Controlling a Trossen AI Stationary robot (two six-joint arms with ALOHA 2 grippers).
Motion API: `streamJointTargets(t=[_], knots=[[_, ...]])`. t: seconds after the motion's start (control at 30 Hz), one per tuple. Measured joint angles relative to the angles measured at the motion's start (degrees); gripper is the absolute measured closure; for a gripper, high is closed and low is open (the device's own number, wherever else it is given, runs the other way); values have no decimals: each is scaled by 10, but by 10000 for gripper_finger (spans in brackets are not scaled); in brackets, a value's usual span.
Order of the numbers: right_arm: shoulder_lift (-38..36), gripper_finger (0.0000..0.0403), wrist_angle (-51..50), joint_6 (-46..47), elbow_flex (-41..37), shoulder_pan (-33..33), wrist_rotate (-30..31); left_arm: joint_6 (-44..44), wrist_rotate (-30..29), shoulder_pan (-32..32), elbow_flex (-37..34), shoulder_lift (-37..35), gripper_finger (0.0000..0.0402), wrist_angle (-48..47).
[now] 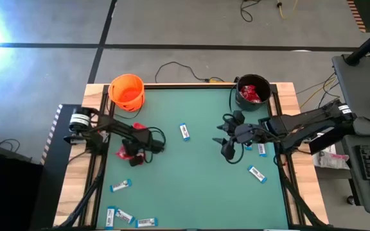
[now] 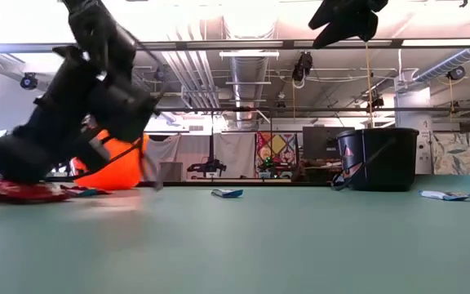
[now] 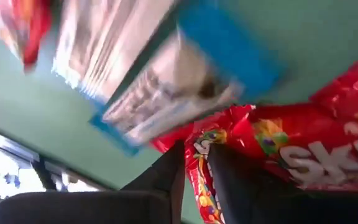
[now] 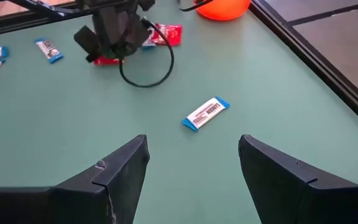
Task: Sort candy by brand, put in halloween buckets
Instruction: Move the red candies to the center of the table
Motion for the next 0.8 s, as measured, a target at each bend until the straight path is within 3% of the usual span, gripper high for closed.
streamJointTargets(t=[0.33,0.47,0.6,0.8], knots=[[0,163,0,21,0,0,0,92,-75,-30,149,-2,341,166],[0,163,-2,38,0,2,-5,121,-133,-29,208,-2,326,143],[0,163,-5,38,0,14,-16,47,-200,-3,224,-2,310,77],[0,163,-4,34,0,46,-19,-125,-246,31,157,-3,313,70]])
